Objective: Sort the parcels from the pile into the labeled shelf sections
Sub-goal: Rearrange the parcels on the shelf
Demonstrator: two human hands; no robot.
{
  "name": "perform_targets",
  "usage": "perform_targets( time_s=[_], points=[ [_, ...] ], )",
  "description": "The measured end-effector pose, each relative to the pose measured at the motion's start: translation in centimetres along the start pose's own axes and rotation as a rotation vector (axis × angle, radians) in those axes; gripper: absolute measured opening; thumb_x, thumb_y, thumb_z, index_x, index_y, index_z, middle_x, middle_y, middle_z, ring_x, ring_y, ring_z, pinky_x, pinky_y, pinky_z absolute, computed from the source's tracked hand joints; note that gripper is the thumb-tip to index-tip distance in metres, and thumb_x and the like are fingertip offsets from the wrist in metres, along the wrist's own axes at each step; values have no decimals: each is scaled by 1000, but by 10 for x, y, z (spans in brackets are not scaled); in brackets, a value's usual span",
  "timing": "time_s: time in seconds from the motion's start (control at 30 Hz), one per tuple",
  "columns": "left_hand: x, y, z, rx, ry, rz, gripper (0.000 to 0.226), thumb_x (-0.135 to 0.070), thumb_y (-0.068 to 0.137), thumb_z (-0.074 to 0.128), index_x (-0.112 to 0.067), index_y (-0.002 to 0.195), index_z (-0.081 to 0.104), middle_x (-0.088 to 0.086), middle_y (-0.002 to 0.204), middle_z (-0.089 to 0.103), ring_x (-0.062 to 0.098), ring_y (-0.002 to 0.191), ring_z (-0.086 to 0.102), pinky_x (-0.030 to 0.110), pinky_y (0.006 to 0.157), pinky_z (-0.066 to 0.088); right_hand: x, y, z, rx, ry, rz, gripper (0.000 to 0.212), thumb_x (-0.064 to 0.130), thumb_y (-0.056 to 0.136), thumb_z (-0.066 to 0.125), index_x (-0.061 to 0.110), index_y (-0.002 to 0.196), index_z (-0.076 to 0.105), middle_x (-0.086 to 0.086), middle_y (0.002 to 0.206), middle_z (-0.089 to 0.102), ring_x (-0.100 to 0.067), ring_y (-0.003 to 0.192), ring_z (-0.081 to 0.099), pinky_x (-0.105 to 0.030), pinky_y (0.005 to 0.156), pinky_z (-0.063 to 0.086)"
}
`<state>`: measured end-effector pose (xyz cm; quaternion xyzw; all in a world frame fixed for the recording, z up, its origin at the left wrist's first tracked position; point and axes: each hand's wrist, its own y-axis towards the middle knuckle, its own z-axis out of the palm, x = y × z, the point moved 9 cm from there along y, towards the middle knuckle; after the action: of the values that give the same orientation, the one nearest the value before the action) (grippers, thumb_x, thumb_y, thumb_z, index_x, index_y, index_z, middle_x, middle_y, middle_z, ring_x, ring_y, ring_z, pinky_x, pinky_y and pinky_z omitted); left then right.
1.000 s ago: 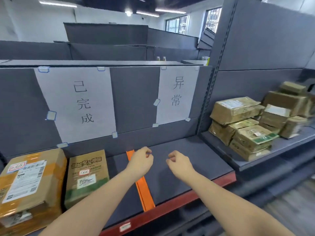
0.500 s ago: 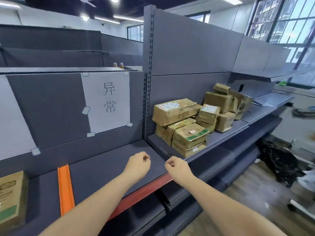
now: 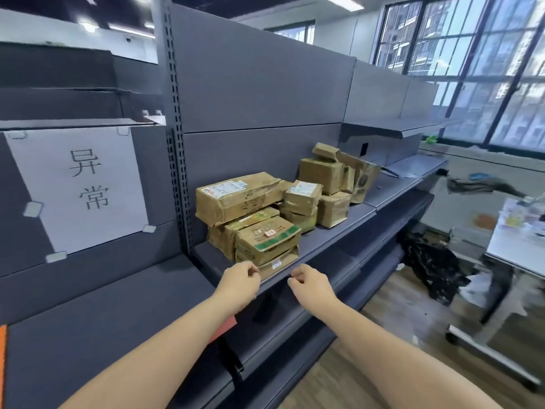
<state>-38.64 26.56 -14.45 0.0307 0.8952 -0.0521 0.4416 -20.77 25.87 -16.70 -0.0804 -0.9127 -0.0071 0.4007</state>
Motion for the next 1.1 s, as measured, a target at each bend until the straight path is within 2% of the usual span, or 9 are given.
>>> perform_targets(
  time_s=[0.13, 0.23, 0.37, 0.5, 0.63, 0.8, 0.9, 1.1],
  points=[
    [-16, 21, 28, 47, 11, 12, 20, -17, 97, 41, -16, 103, 60, 5, 97, 66, 19, 74, 66, 26, 66, 52, -26, 11, -16, -22, 19, 49, 29, 30, 96, 49, 21, 122, 56, 2, 118, 61, -13, 96, 58, -24, 81, 48],
    [-30, 46, 47, 85, -9, 33, 20, -17, 97, 43, -14, 103, 61, 8, 98, 66, 23, 80, 67, 25, 65, 52, -43, 26, -31, -61, 25, 87, 29, 29, 96, 48, 21, 122, 56, 2, 119, 62, -14, 99, 58, -25, 84, 49],
    [-49, 84, 61, 132, -16, 91, 18, -15, 96, 44, -14, 98, 62, 10, 93, 67, 24, 77, 66, 38, 77, 56, -59, 52, -50, -115, 25, 132, 31, 30, 96, 49, 20, 125, 56, 1, 124, 61, -17, 108, 58, -28, 90, 48],
    [-71, 123, 63, 138, -6, 140, 17, -13, 95, 44, -15, 93, 61, 11, 92, 68, 30, 86, 66, 43, 84, 55, -58, 85, -73, -163, 19, 147, 31, 28, 96, 50, 18, 125, 57, -1, 127, 61, -18, 114, 56, -27, 91, 46],
    [-88, 160, 68, 150, 8, 185, 23, -10, 93, 41, -8, 92, 64, 16, 85, 70, 25, 69, 63, 39, 74, 55, -55, 115, -91, -208, 16, 160, 29, 28, 96, 51, 19, 122, 58, -1, 124, 62, -18, 112, 58, -29, 90, 47],
    [-107, 196, 84, 204, 26, 206, 20, -15, 95, 41, -11, 96, 61, 14, 89, 69, 28, 73, 66, 43, 76, 57, -60, 144, -111, -240, 18, 181, 29, 29, 96, 51, 19, 122, 58, -1, 123, 62, -19, 110, 57, -31, 93, 48],
    [-117, 216, 92, 185, 35, 215, 18, -17, 95, 43, -16, 90, 60, 8, 87, 69, 25, 74, 67, 39, 76, 56, -65, 161, -120, -236, 15, 182, 30, 29, 95, 51, 20, 122, 57, 0, 122, 62, -18, 109, 58, -33, 94, 49],
    [-140, 254, 121, 183, 21, 194, 19, -16, 96, 43, -14, 94, 62, 9, 89, 69, 20, 69, 64, 29, 60, 50, -82, 205, -145, -215, 2, 155, 30, 29, 95, 50, 19, 123, 57, -1, 122, 62, -18, 108, 57, -30, 88, 48]
  ],
)
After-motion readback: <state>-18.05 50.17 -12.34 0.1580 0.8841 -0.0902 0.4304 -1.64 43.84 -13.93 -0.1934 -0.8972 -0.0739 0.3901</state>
